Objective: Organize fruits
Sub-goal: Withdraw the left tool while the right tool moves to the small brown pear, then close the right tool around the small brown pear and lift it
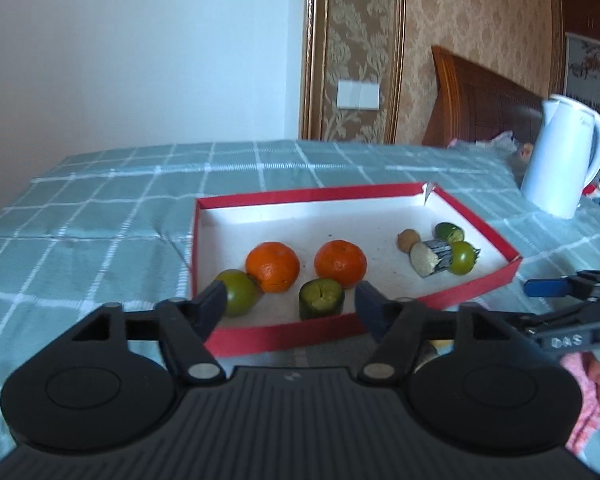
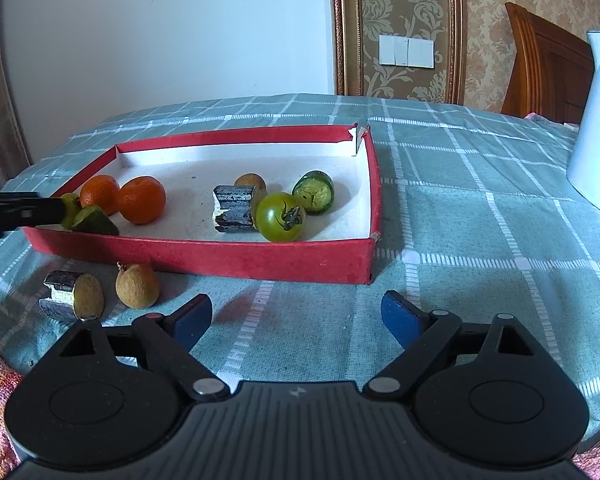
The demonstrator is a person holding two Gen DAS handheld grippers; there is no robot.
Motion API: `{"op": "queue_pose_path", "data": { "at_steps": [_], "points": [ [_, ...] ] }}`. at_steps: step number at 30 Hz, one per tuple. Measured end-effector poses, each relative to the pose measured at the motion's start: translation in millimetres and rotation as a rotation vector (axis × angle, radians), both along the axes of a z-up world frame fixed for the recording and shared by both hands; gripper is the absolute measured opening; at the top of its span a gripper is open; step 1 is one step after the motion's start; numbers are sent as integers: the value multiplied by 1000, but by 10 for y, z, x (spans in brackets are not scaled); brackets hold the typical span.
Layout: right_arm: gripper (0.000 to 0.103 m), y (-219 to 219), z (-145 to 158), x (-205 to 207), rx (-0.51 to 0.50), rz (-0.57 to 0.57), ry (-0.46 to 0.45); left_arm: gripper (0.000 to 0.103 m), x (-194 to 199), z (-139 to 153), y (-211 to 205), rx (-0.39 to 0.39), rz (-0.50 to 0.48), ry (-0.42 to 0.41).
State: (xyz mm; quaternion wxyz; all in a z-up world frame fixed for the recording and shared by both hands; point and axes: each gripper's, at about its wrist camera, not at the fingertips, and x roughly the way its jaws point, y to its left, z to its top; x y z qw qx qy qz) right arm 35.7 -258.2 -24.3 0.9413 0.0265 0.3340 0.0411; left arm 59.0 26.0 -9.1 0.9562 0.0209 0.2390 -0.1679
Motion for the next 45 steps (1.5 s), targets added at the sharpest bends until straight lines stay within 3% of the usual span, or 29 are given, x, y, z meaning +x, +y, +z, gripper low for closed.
{"op": "queue_pose_path", "data": {
  "at_steps": [6,14,18,25,31,35,38,45],
  "points": [
    [92,-9,4,-1,8,0,-2,73,-254,-157,122,-8,-6,27],
    [92,-34,38,-68,85,56,-34,74,-159,-323,285,-47,59,86],
    [92,86,79,-123,64,128,-70,79,-100,-386,333,-69,72,126],
    [92,286,108,-148,47,179,-93,102,-69,-419,447,-149,58,151],
    [91,408,101,-97,38,207,-74,103,-95,-420,438,-153,47,149],
    [79,481,101,-74,42,209,-75,103,-100,-424,449,-162,45,148],
    [62,537,64,-11,43,221,-30,103,-99,-426,464,-171,43,147],
    [55,654,52,67,20,229,-30,103,-106,-426,475,-178,43,147]
  ]
}}
